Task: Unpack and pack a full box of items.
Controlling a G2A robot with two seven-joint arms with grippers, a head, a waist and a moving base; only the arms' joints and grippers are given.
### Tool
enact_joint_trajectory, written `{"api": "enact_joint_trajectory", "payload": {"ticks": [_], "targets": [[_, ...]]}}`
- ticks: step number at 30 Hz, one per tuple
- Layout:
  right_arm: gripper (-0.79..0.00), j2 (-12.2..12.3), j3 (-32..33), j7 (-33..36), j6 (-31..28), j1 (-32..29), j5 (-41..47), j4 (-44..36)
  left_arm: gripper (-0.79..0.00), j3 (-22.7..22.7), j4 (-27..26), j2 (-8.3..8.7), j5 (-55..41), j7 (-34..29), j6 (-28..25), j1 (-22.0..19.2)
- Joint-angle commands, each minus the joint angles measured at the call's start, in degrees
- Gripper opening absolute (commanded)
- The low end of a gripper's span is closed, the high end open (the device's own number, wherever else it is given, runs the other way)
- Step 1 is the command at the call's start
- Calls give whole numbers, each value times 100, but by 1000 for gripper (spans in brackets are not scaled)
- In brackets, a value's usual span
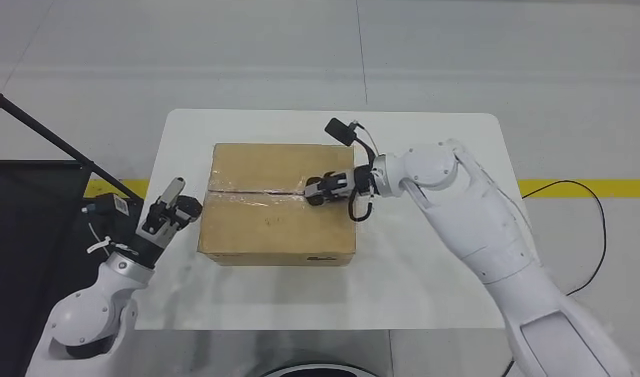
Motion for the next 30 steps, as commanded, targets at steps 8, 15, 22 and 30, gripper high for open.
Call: {"api": "enact_joint_trajectory", "payload": {"ticks": [8, 15, 22, 30], "targets": [[-785, 273, 564, 251, 230, -473, -383, -596, 0, 9, 42, 5, -39, -1, 8, -76], [-785, 434, 957, 427, 319, -729, -493, -753, 0, 47, 95, 8, -53, -17, -3, -113], [-785, 582, 1386, 370, 392, -1031, -531, -1098, 0, 107, 156, 4, -183, -57, -69, -132], [-785, 499, 1019, 91, 353, -1031, -266, -1092, 0, 223, 141, -3, -257, -67, -110, -149]]}}
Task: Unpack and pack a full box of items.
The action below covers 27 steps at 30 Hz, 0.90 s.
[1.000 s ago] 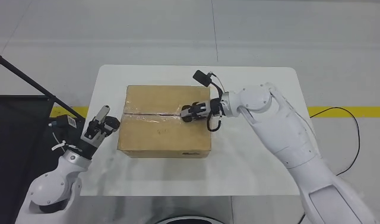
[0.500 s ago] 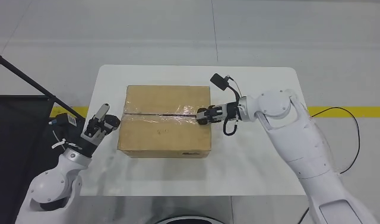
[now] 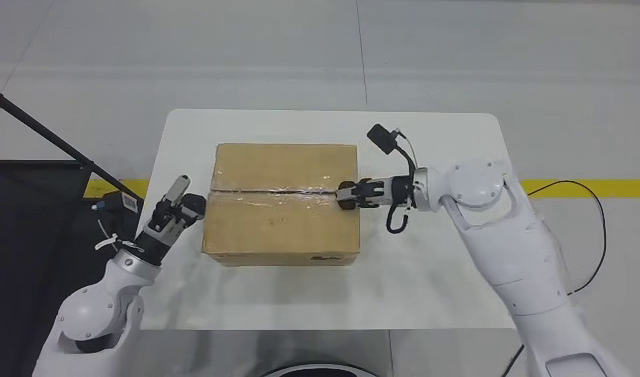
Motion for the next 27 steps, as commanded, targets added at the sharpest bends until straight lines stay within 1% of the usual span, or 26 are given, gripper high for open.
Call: {"api": "enact_joint_trajectory", "payload": {"ticks": [1, 7, 13, 16, 22, 27], "targets": [[-785, -48, -171, -61, -43, 81, 92, 134, 0, 16, -17, -3, -34, 8, -14, 14], [-785, -274, -829, -300, -171, 484, 317, 614, 0, 1, -120, -6, -107, 29, -41, 103], [-785, -561, -1461, -810, -205, 948, 333, 1050, 0, -10, -180, -11, -173, 46, -89, 242], [-785, -707, -1705, -1036, -231, 1133, 406, 1235, 0, -60, -182, -11, -215, 42, -113, 317], [-785, -993, -2093, -1266, -376, 1441, 665, 1637, 0, -184, -170, -9, -300, 25, -161, 472], [-785, -1246, -2376, -1425, -505, 1671, 866, 1981, 0, -178, -158, -12, -325, -8, -187, 558]]}}
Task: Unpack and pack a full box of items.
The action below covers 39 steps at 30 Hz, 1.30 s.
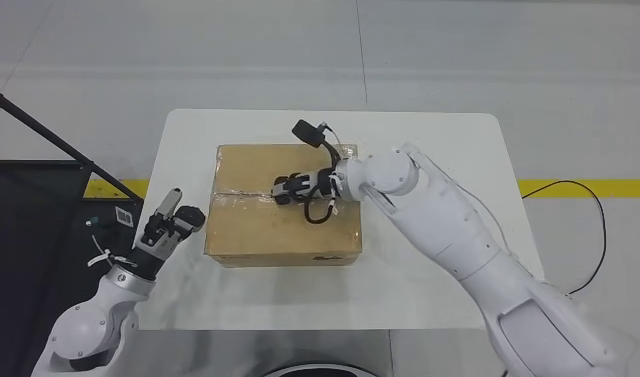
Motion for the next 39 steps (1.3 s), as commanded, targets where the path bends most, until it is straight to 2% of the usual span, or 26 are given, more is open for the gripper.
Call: {"api": "enact_joint_trajectory", "payload": {"ticks": [1, 12, 20, 32, 39], "targets": [[-785, -94, -93, -53, -45, 83, 81, 121, 0, 6, 4, -1, -10, -7, -4, 18], [-785, -745, -652, -370, -353, 543, 430, 972, 0, -149, 44, 2, -126, -38, -42, 127], [-785, -1208, -809, -826, -629, 757, 680, 1745, 0, -335, -2, 10, -185, -85, -52, 230], [-785, -1755, -882, -753, -1164, 893, 1032, 2386, 0, -434, 111, 13, -253, -142, -42, 233], [-785, -1934, -933, -108, -1346, 975, 990, 2617, 0, -458, 171, 13, -296, -167, -44, 213]]}}
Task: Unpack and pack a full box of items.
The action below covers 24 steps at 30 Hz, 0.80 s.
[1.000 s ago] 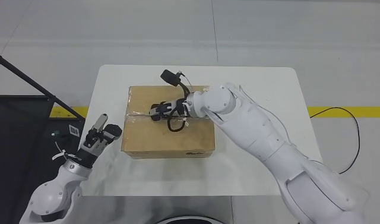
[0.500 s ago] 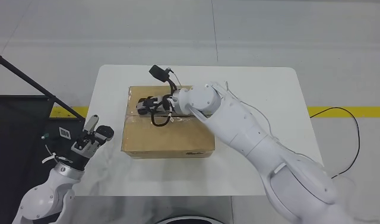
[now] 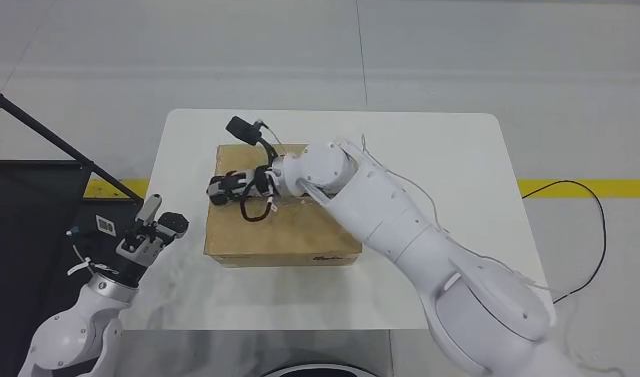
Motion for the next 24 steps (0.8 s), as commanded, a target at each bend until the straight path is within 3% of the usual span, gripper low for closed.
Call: {"api": "enact_joint_trajectory", "payload": {"ticks": [1, 11, 24], "targets": [[-785, -26, 4, 128, -36, 34, -46, 61, 0, -8, 13, -1, -9, -4, -4, 1], [-785, 41, 224, 604, -194, 161, -357, 274, 0, -12, 20, -7, -26, 14, -6, 12], [-785, 554, 827, 1071, -23, -118, -897, -267, 0, 41, 20, -8, 14, -19, 28, -62]]}}
